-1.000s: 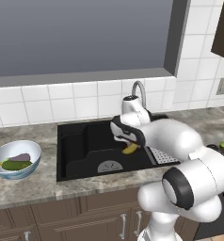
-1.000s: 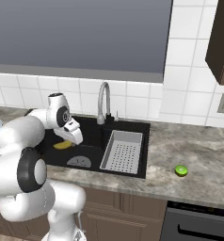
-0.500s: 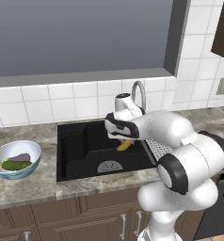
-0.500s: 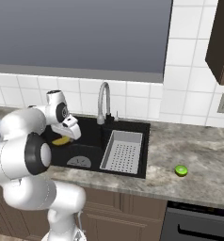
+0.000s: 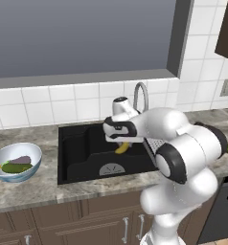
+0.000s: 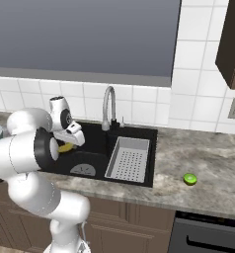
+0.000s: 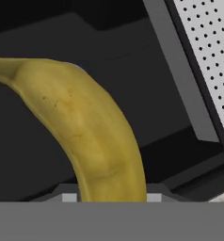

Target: There is a mixed pile of frozen fruits and vegetables on the counter. Locate all the frozen vegetables and place the items in a bowl on the counter. Take all the frozen fruits and defrost them in a running sink.

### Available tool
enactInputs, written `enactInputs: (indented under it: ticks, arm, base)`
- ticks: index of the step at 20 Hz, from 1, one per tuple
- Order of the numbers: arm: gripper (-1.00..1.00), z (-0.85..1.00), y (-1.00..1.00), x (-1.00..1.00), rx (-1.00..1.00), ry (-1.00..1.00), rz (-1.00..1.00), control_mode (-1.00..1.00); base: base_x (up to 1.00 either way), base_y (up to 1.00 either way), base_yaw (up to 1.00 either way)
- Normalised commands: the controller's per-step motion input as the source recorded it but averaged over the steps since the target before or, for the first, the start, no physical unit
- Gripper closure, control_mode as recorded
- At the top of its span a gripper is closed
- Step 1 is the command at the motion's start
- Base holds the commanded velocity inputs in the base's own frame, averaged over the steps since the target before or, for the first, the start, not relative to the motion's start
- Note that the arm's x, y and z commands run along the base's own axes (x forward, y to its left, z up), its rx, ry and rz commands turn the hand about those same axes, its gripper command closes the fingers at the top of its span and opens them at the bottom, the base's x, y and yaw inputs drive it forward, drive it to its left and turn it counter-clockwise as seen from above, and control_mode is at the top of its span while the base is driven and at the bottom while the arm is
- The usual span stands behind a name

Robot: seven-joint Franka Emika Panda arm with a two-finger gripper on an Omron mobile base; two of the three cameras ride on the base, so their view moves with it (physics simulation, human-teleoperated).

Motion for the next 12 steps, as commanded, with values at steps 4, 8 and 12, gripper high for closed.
enactInputs:
  ticks: [4,8,12]
  arm:
    - [1.0,-0.15,0.13,0.21,0.01,0.0,0.03,-1.0]
    - [1.0,-0.09,0.1,0.19,0.01,0.0,0.01,-1.0]
    - [1.0,-0.05,0.08,0.17,0.0,0.0,0.0,-1.0]
  base:
    - [0.0,0.0,0.0]
    - [0.0,0.0,0.0]
    - [0.0,0.0,0.0]
